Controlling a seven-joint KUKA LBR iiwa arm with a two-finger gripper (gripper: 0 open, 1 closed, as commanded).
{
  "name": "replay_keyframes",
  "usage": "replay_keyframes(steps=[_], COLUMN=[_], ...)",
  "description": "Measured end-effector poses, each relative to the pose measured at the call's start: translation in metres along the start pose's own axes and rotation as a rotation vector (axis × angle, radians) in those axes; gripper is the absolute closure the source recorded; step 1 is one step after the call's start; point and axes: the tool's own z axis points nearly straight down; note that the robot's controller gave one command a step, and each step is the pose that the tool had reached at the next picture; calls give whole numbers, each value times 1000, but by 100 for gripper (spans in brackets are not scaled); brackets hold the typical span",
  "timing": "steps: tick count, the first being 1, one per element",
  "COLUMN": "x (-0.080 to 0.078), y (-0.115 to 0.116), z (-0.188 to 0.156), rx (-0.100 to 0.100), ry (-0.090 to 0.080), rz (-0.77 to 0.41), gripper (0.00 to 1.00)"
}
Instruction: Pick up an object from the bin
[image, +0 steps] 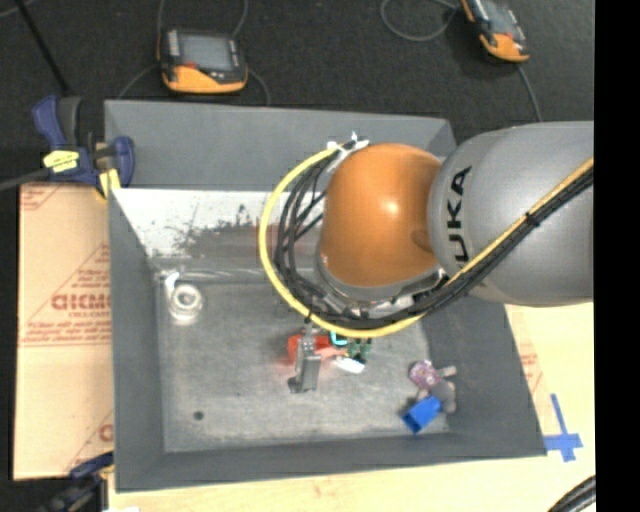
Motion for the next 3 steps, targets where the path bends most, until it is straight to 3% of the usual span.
replay_keyframes(steps=[1, 2, 3], x=[-46, -82, -83], y=[-49, -69, -68], z=[57, 140, 139], rx=[4, 2, 0], ry=[-5, -8, -9], rz=[-198, -559, -555], gripper=[0, 0, 100])
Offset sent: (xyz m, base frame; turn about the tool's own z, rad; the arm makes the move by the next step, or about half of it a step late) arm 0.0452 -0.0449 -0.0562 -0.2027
